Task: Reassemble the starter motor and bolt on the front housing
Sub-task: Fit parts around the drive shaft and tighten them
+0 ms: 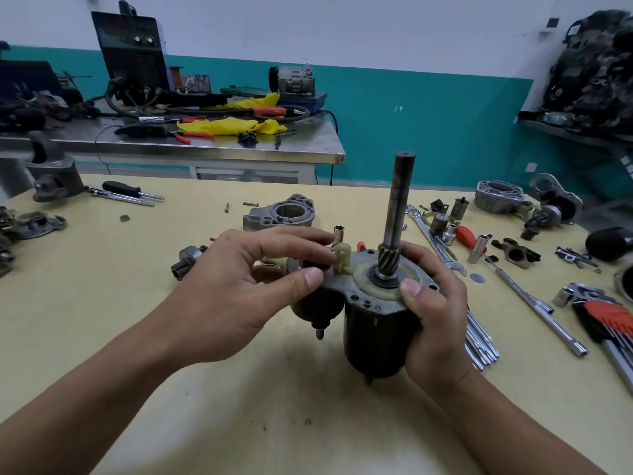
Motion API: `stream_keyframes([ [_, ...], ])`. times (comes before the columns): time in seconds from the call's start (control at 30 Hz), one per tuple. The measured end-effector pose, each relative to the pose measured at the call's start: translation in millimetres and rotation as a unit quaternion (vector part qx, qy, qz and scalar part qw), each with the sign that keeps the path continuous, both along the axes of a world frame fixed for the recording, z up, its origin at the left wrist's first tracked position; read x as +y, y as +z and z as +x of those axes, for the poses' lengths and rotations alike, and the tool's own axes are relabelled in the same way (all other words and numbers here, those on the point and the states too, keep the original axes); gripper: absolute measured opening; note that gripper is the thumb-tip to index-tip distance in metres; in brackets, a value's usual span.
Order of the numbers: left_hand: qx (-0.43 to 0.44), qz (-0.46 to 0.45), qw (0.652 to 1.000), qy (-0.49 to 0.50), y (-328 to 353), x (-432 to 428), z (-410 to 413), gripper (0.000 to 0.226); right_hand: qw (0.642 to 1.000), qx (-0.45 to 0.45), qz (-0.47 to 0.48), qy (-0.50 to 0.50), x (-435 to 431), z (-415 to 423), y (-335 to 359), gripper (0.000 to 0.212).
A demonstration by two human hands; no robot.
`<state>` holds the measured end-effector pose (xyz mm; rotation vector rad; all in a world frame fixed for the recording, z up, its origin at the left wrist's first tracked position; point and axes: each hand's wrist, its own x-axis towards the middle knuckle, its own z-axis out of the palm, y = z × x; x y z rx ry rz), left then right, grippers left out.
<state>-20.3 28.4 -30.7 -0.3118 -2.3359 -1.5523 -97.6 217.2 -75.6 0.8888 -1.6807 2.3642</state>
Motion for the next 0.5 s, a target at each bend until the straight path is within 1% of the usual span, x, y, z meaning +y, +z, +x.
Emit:
stream_keyframes([
  [0.07, 0.015, 0.032, 0.999, 0.019, -2.4, 1.6, 0.7, 0.023, 1.0, 0.001, 0.0, -0.002, 0.3, -0.4, -0.6, 0.036],
  [0.1, 0.022, 0.042, 0.998, 0.034, -3.1, 2.9, 0.3, 0.023, 1.0, 0.002, 0.001, -0.002, 0.5, -0.6, -0.8, 0.036],
  [0.2, 0.023, 0.049, 0.996, 0.077, -5.8, 7.7, -1.1, 0.016, 1.0, 0.0, 0.003, -0.002, 0.6, -1.2, -1.4, 0.036],
  [0.27, 0.02, 0.056, 0.995, 0.082, -7.3, 9.9, -1.8, 0.012, 1.0, -0.002, 0.001, -0.005, 0.5, -1.5, -1.6, 0.035],
  [0.33, 0.02, 0.05, 0.996, 0.074, -6.4, 9.9, -1.8, 0.01, 1.0, -0.005, -0.003, -0.003, 0.3, -1.9, -2.0, 0.035],
  [0.43, 0.022, 0.01, 0.998, 0.057, -4.1, 8.2, -0.4, 0.015, 1.0, -0.007, -0.006, -0.003, -0.4, -2.3, -2.2, 0.035],
  [0.5, 0.024, -0.006, 0.999, 0.039, -4.7, 8.0, 0.0, 0.014, 1.0, -0.006, -0.007, -0.004, -0.1, -2.7, -2.8, 0.035],
])
